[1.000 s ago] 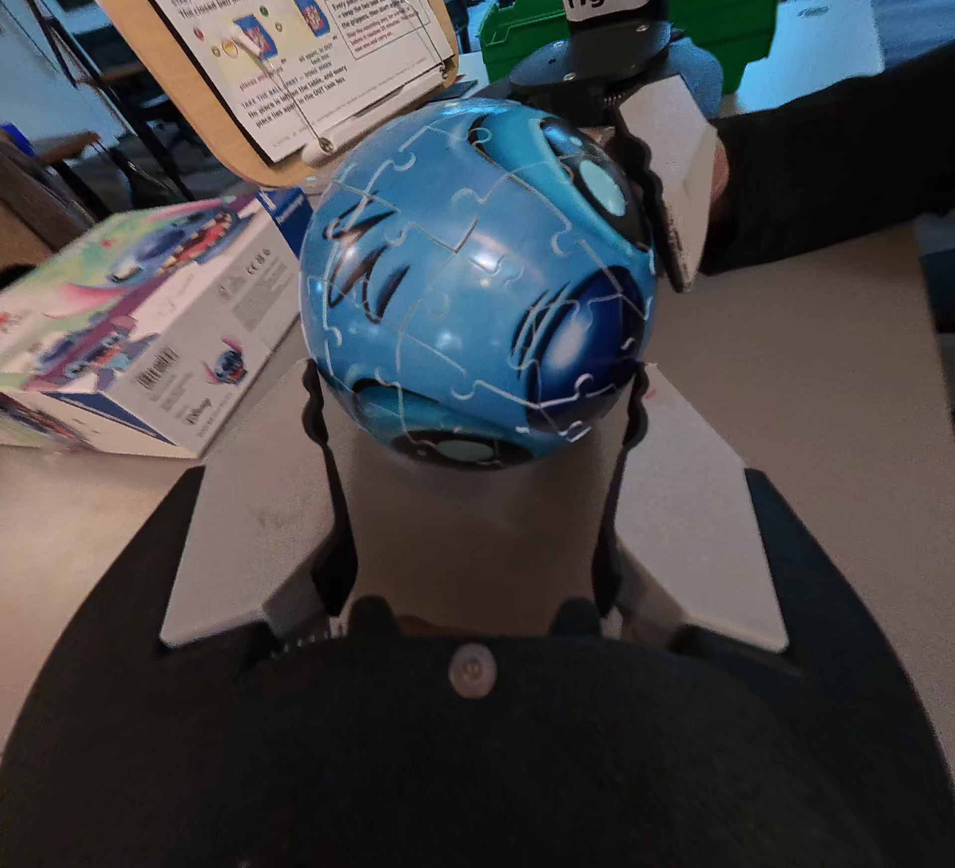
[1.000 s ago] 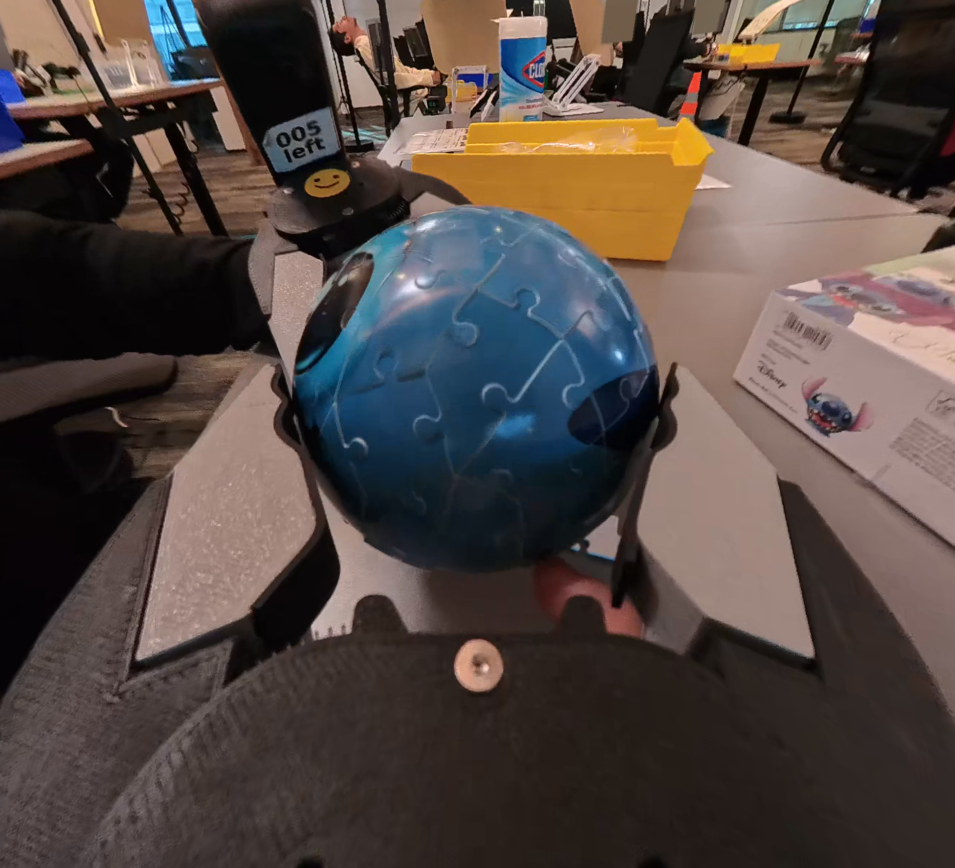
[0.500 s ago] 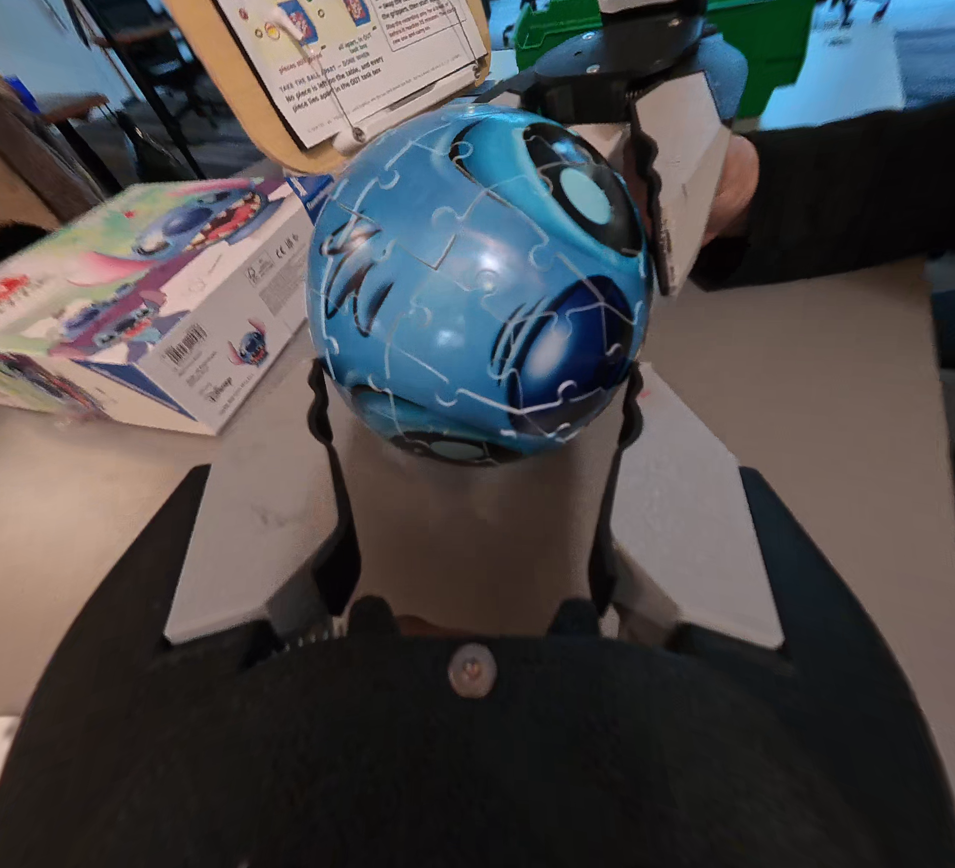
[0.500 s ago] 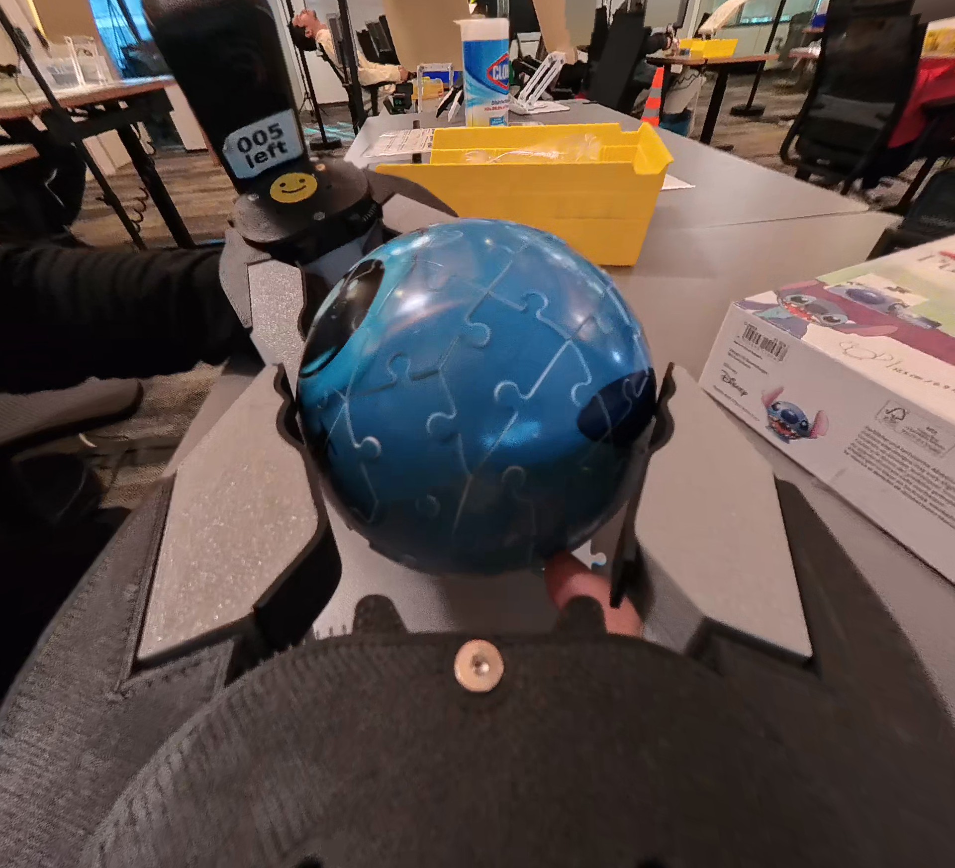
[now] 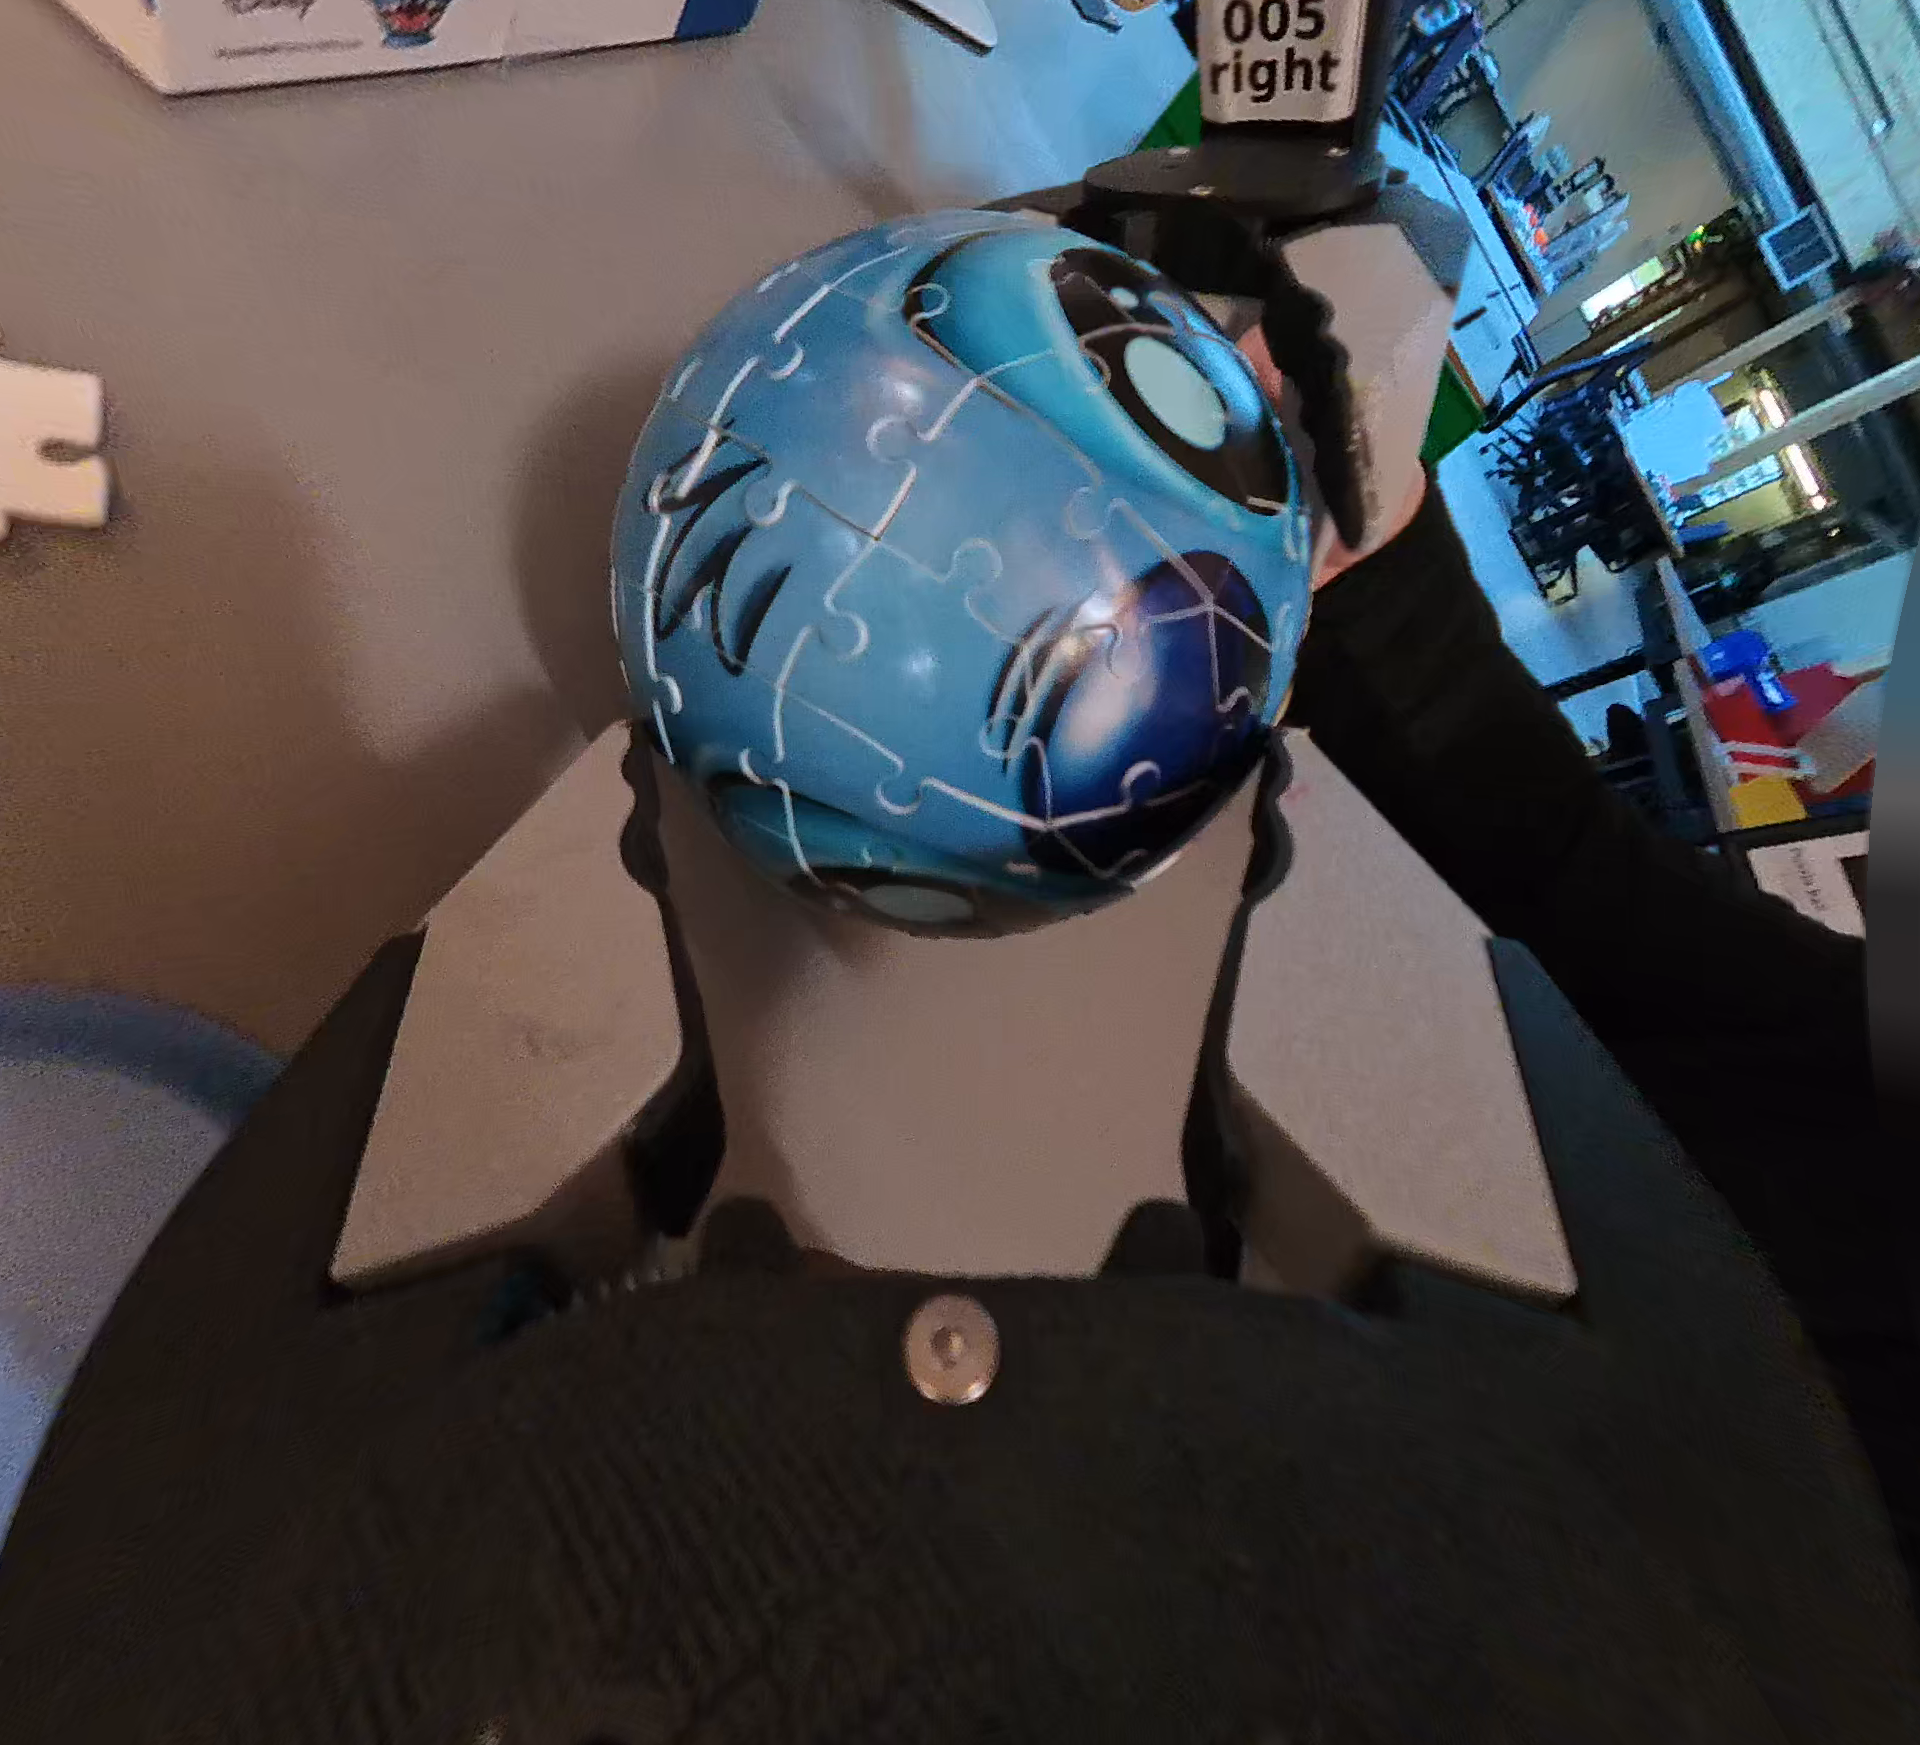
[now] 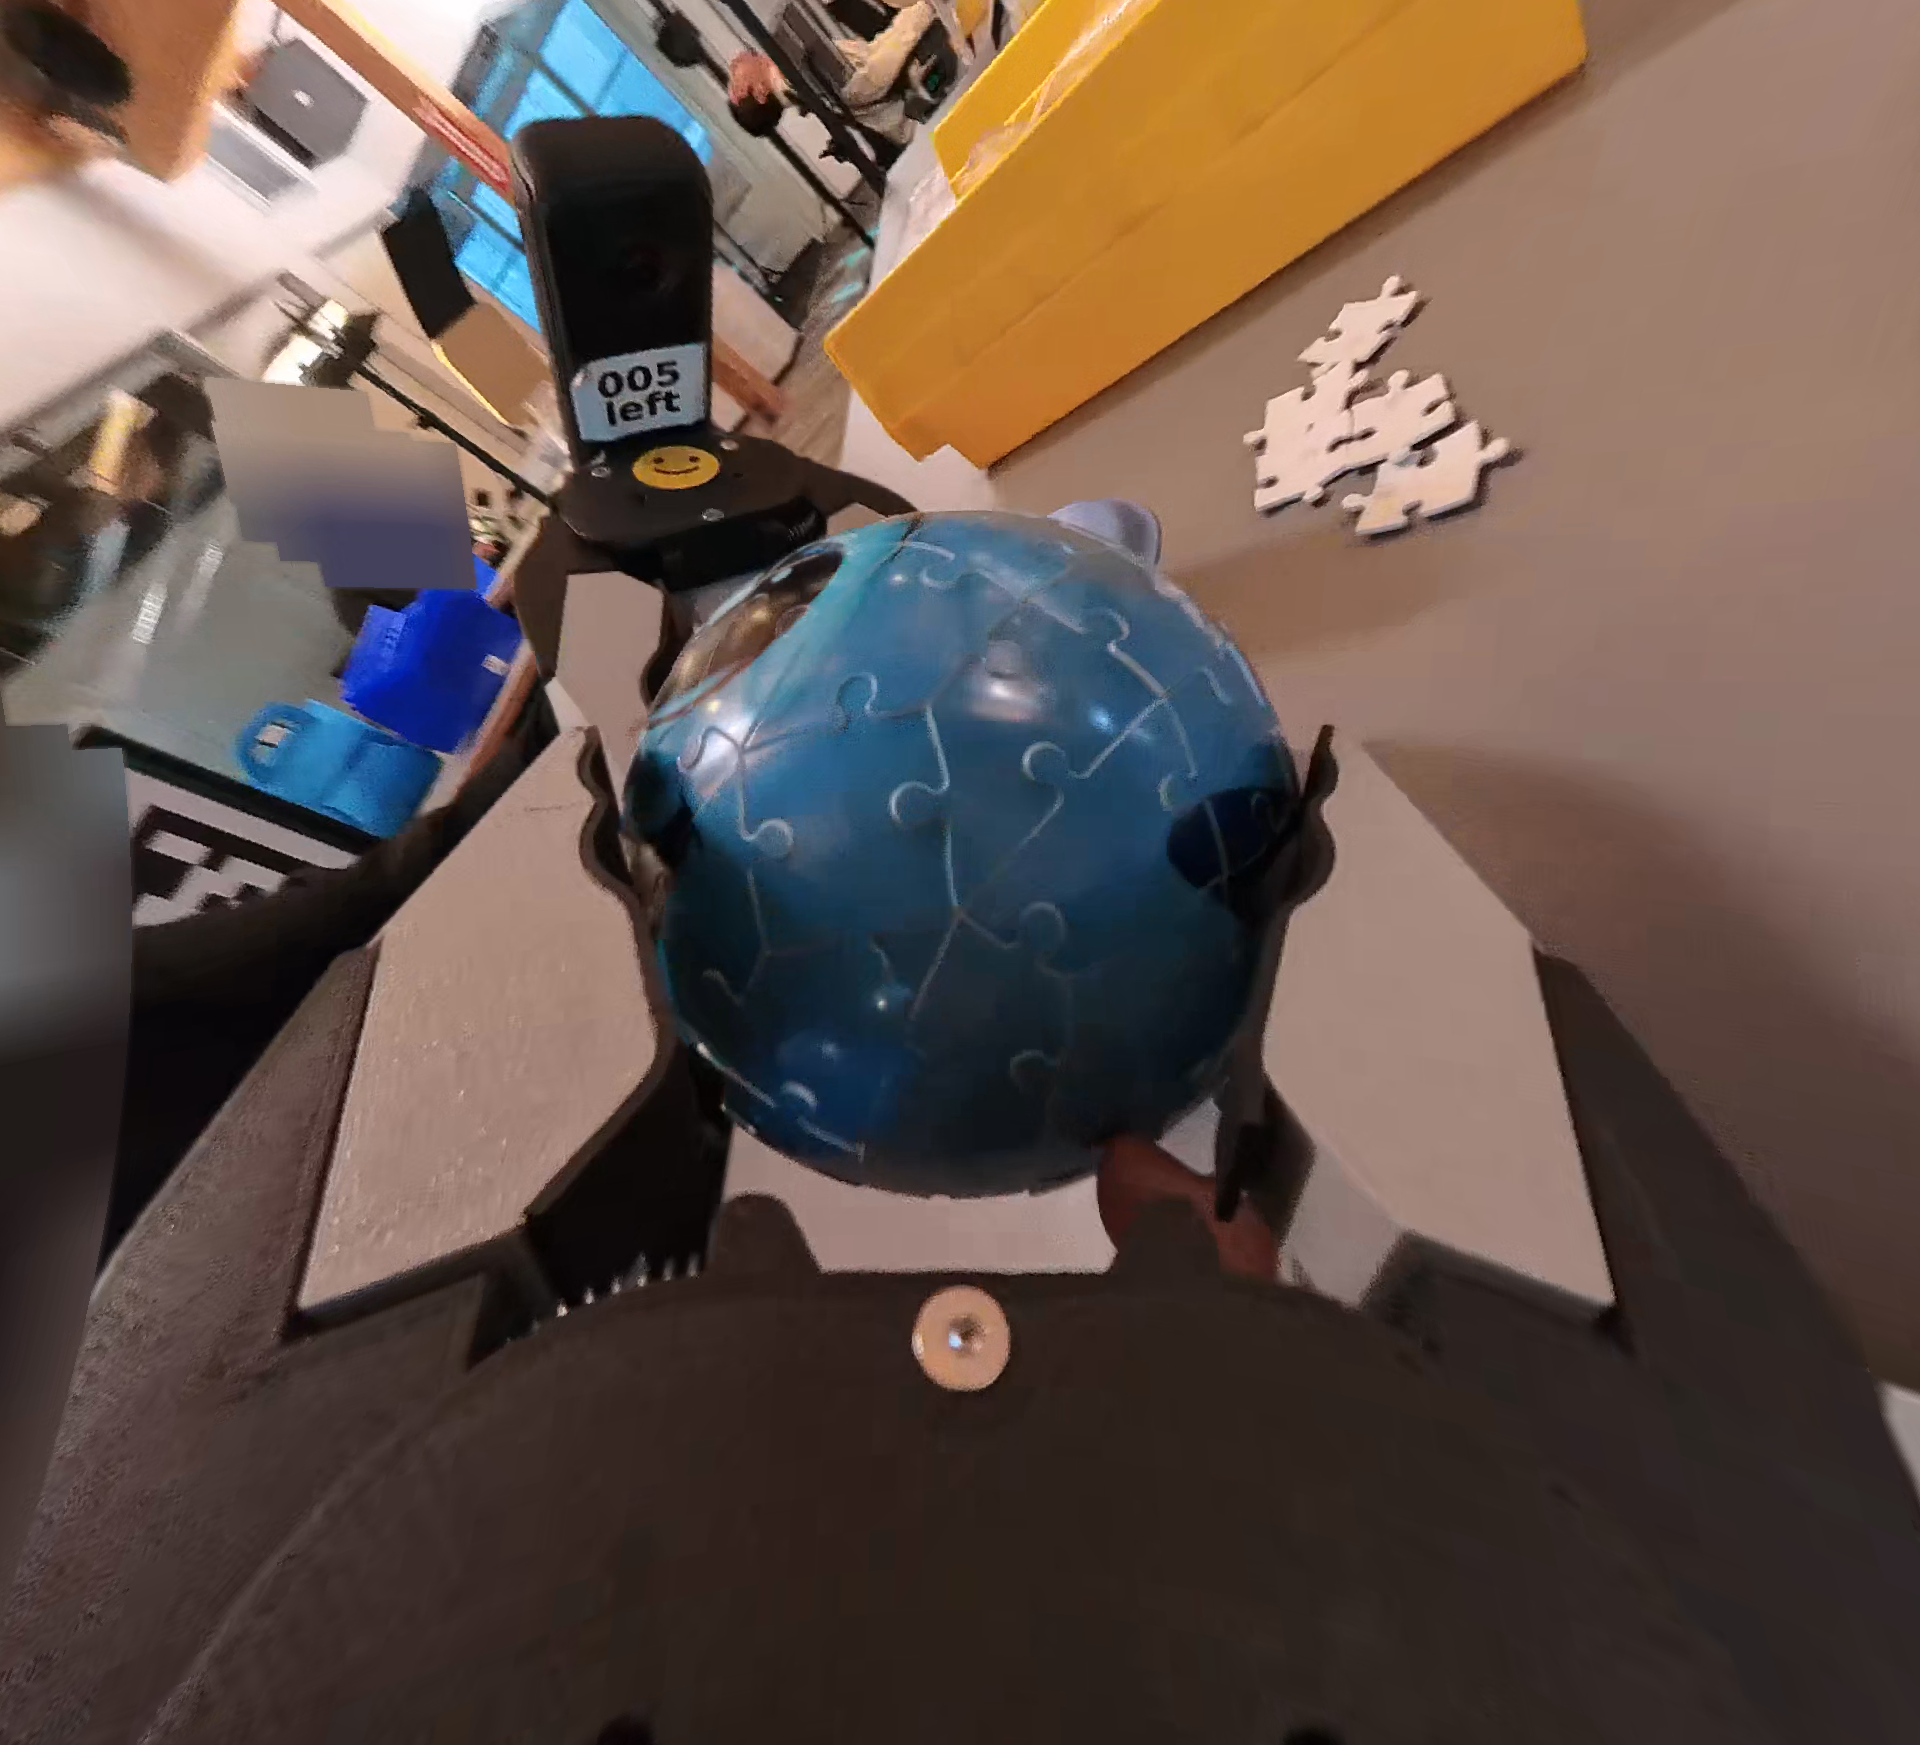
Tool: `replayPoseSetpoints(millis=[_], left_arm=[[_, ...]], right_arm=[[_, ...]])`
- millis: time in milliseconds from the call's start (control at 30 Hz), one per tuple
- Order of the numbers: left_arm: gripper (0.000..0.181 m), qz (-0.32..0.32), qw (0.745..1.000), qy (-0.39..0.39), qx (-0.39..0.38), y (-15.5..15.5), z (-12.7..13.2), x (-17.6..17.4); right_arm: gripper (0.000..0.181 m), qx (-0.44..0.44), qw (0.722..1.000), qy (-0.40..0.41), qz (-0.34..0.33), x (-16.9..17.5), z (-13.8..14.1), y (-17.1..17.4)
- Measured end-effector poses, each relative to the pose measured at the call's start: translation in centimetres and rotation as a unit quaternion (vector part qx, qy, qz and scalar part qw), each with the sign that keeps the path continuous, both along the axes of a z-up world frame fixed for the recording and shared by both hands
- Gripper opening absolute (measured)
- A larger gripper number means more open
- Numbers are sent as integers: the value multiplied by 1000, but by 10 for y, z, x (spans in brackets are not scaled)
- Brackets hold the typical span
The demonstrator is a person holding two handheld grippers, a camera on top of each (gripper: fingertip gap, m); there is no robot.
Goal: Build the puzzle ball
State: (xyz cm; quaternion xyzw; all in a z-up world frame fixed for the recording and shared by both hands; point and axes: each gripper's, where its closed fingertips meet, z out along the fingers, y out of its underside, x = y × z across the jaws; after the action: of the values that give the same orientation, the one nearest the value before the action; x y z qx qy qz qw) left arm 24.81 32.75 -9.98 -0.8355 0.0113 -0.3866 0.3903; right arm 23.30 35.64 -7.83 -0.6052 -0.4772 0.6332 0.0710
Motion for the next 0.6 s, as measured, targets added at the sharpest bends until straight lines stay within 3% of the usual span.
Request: replayPoseSetpoints(millis=[167, 400, 600], left_arm=[[112, 8, 1000, -9, -19, -11, -3, -12], [112, 7, 999, -47, -10, -16, -6, -20], [112, -17, 997, -64, 31, -15, -5, -22]], right_arm=[[120, -26, 999, -1, 25, -12, -2, -7], [117, -4, 998, 62, 24, -13, 13, -9], [114, 63, 992, 94, -47, 9, 15, 32]])
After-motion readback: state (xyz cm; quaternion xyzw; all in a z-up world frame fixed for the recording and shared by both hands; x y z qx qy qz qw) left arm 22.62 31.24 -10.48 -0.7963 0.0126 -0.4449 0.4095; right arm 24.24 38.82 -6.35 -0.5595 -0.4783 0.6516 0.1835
